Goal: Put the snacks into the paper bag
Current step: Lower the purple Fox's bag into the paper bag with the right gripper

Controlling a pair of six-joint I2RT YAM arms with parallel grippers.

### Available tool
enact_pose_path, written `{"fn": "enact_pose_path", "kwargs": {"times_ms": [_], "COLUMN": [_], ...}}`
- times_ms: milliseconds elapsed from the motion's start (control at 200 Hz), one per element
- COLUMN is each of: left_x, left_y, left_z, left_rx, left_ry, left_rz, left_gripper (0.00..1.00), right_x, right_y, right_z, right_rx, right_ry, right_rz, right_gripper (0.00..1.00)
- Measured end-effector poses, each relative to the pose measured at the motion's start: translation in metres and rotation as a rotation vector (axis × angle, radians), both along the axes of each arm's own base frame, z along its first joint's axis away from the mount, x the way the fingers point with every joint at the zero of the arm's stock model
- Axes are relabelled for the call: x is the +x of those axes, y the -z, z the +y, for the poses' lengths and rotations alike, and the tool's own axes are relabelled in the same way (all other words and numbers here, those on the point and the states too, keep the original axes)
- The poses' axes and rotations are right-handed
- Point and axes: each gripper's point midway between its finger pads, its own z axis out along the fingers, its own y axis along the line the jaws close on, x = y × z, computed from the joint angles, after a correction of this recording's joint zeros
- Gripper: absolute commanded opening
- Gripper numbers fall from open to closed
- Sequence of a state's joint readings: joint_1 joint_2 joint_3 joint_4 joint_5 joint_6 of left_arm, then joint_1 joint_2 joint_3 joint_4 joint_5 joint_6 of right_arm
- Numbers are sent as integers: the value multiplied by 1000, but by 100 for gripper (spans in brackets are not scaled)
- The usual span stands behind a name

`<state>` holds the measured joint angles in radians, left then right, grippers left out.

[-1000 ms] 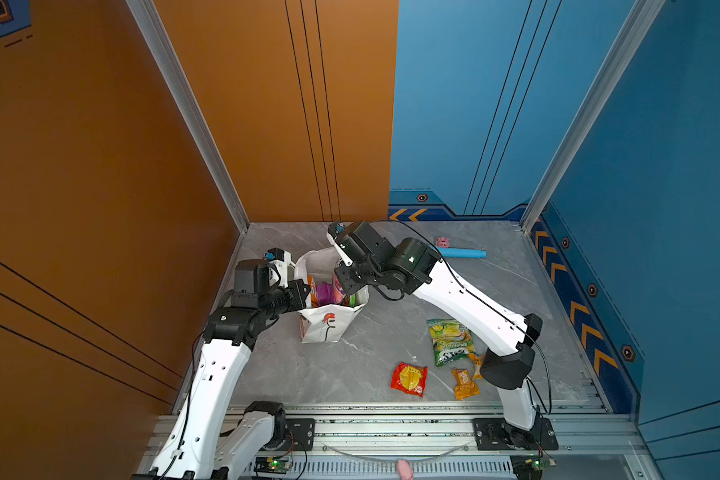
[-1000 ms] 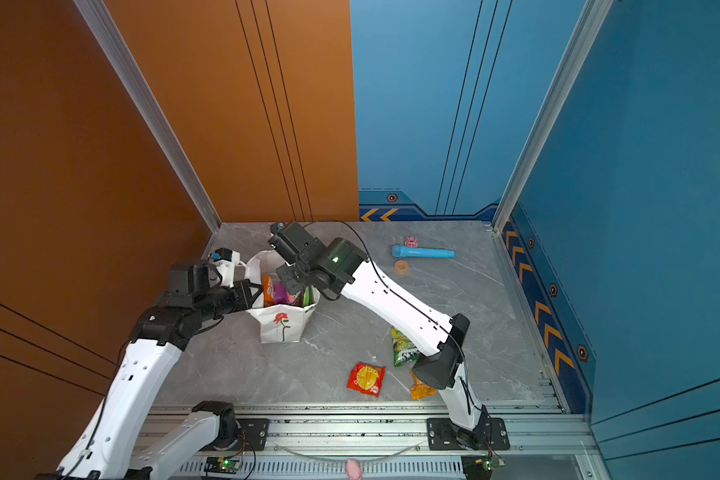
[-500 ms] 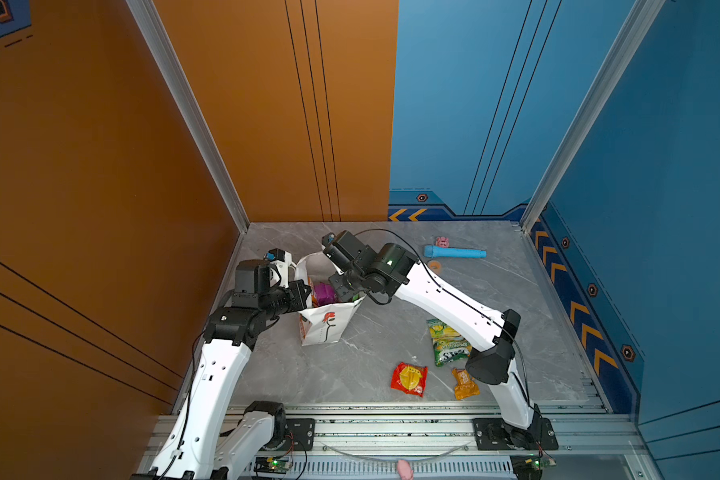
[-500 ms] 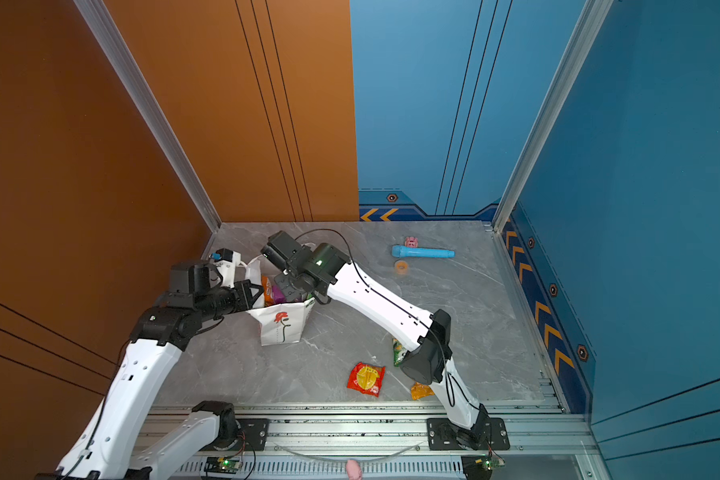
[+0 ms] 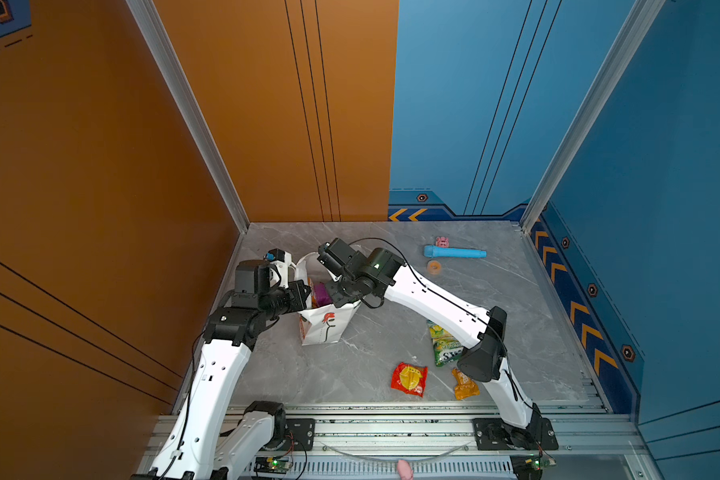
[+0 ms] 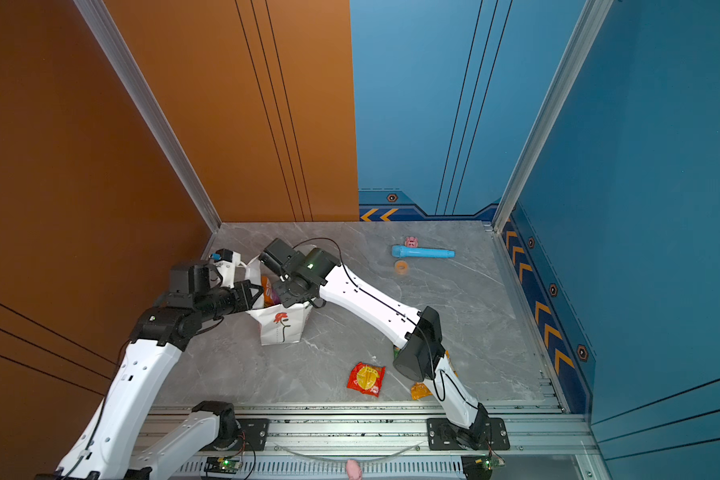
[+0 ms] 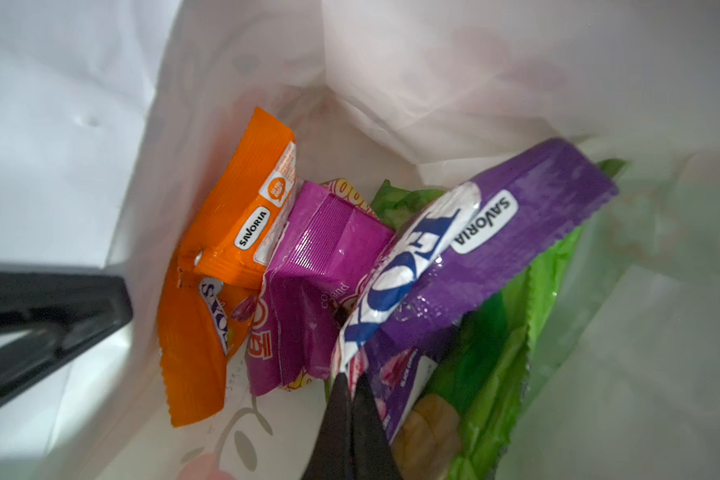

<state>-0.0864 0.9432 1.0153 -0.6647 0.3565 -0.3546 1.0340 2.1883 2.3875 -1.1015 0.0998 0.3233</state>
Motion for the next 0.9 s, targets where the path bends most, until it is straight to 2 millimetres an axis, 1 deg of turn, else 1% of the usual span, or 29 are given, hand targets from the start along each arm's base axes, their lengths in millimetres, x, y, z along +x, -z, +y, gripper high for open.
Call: {"fn": "enact_pose_path", "kwargs": {"times_ms": [110, 511, 581, 716, 786, 901], "left_x": [0, 0, -1, -3, -5, -7], "left_y": [0, -1, -2, -4, -6, -9], "left_z": [0, 0, -1, -4, -6, -10], "left_rx": [0, -1, -5, -17, -24, -31], "left_ry": [0, 1, 5, 19, 31, 48], "left_rz": [-2, -5, -5, -10, -15, -27], "left_gripper": [0, 0, 0, 0, 0, 0], "right_x": [-2, -7, -5, 6, 12, 17], "right_y": [-1, -3, -3, -4, -9, -16], "right_z": [0, -4, -6, -13, -16, -15], "right_rx": [21, 92, 103, 126, 142, 160], "right_ry": [5, -3, 9, 57, 83, 99], "right_rz": [23, 118, 134, 157, 158, 142], "right_gripper": [10, 8, 8, 4, 4, 3]}}
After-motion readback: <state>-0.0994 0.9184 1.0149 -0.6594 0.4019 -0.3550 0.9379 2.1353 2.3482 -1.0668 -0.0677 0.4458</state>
